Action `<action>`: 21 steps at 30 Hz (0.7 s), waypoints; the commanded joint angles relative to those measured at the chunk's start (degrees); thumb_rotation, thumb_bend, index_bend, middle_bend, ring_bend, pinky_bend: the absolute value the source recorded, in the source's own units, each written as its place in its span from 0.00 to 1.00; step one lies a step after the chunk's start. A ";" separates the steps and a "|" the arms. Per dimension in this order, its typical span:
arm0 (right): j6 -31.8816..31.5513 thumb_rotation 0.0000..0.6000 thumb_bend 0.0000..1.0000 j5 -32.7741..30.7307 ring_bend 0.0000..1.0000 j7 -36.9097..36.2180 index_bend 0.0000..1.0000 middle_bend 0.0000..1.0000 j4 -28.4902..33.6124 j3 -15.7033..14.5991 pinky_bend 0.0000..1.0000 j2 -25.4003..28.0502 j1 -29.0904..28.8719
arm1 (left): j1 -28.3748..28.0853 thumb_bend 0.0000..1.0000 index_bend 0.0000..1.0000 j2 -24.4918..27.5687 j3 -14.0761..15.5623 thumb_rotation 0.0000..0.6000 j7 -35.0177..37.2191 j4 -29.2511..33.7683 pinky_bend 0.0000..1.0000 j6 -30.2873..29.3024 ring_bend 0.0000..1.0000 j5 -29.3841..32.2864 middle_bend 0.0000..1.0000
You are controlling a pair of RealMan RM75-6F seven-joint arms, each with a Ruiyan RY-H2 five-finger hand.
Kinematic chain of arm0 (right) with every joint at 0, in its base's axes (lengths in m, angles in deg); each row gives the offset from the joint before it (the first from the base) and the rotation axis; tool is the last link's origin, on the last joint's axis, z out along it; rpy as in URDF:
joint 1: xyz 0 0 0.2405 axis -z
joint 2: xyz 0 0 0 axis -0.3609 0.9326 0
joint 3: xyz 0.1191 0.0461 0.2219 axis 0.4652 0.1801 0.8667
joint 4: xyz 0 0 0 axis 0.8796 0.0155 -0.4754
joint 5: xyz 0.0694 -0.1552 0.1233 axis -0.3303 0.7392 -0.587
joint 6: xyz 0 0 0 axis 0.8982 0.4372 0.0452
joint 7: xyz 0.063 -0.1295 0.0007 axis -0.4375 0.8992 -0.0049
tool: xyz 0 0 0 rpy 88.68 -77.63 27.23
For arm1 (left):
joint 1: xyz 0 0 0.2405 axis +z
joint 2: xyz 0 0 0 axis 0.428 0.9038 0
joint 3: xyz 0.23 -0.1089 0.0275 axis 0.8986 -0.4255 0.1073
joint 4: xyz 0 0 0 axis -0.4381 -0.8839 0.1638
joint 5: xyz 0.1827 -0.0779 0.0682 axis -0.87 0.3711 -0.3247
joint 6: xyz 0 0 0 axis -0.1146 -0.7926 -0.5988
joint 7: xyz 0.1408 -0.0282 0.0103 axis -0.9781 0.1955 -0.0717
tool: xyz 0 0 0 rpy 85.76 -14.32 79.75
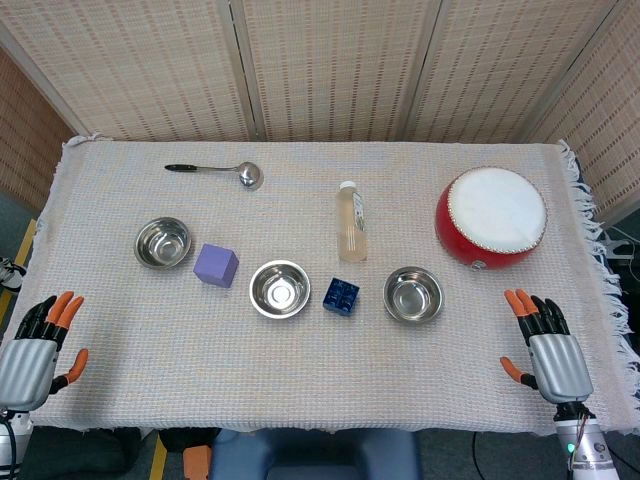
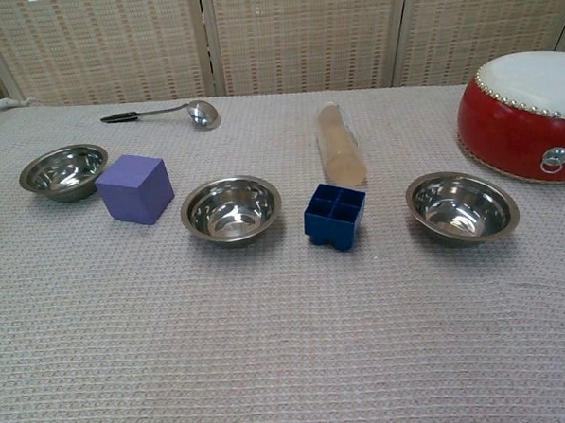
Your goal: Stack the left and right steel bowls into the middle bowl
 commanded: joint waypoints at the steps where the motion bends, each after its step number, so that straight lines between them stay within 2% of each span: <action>1: 0.04 1.00 0.13 0.04 0.00 -0.33 0.00 0.00 0.11 -0.02 0.00 0.25 0.02 | -0.25 0.41 0.03 -0.31 0.02 1.00 -0.45 0.08 0.10 0.39 0.00 -0.05 0.00; 7: -0.88 1.00 0.13 0.54 0.00 -0.93 0.00 0.00 0.47 0.14 0.00 0.72 0.31 | -2.65 0.41 0.03 -2.25 -0.71 1.00 -0.93 -1.25 0.10 3.61 0.00 0.19 0.00; 11: -0.36 1.00 0.13 -0.19 0.00 -0.97 0.00 0.00 0.21 0.42 0.00 0.70 0.17 | -6.97 0.41 0.03 -4.41 -3.42 1.00 -2.90 -3.64 0.11 9.90 0.00 3.75 0.00; 14: -0.22 1.00 0.13 -1.09 0.00 -0.65 0.00 0.00 0.04 0.88 0.00 0.52 0.13 | -10.56 0.41 0.03 -6.77 -4.82 1.00 -1.52 -7.26 0.11 14.70 0.00 5.16 0.00; 21: 0.67 1.00 0.13 -3.45 0.00 1.03 0.00 0.00 -0.94 1.73 0.00 -0.46 -0.11 | -18.48 0.41 0.05 -14.44 -7.40 1.00 1.60 -18.75 0.11 21.85 0.00 5.96 0.00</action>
